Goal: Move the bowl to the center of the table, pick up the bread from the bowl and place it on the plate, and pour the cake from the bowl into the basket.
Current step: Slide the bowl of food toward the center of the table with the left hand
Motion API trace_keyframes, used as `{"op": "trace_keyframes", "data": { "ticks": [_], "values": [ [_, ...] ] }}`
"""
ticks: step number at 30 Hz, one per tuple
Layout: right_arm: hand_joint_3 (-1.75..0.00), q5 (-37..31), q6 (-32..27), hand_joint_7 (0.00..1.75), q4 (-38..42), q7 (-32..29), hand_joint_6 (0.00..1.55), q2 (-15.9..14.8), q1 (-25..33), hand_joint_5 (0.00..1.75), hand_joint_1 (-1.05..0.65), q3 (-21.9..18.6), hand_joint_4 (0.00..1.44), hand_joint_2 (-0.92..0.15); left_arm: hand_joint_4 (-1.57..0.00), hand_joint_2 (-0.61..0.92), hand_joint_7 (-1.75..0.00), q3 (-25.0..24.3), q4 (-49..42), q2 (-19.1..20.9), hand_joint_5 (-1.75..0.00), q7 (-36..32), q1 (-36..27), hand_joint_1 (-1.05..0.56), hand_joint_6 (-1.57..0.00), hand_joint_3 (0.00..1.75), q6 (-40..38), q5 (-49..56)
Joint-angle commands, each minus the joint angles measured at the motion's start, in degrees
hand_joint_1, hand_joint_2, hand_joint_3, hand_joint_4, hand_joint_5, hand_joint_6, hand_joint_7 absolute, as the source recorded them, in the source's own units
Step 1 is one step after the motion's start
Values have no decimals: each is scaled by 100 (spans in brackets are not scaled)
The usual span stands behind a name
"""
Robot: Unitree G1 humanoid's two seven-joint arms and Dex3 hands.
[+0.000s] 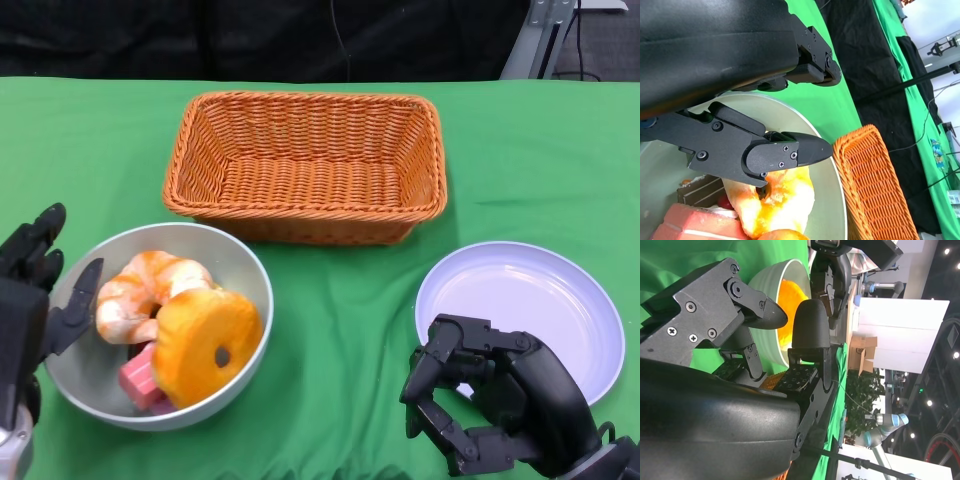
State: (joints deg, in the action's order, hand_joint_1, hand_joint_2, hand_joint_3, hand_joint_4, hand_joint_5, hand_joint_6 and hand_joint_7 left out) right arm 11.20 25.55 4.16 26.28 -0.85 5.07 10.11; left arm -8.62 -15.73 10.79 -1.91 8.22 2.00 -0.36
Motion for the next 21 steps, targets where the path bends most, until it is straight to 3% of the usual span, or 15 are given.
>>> {"op": "trace_keyframes", "data": {
  "ticks": [1, 21],
  "values": [
    [-113, 27, -35, 121, -88, -24, 78, -33, 68, 158, -5, -20, 81, -45, -39, 92, 0, 180, 187, -223, 0, 32, -226, -52, -31, 59, -405, 0],
    [-108, -42, -108, 121, -189, -101, 78, -54, 117, 158, -5, 6, 80, -48, -41, 92, -1, 688, 917, -808, -1, 41, -545, -50, -33, 56, -672, 227]
  ]
}}
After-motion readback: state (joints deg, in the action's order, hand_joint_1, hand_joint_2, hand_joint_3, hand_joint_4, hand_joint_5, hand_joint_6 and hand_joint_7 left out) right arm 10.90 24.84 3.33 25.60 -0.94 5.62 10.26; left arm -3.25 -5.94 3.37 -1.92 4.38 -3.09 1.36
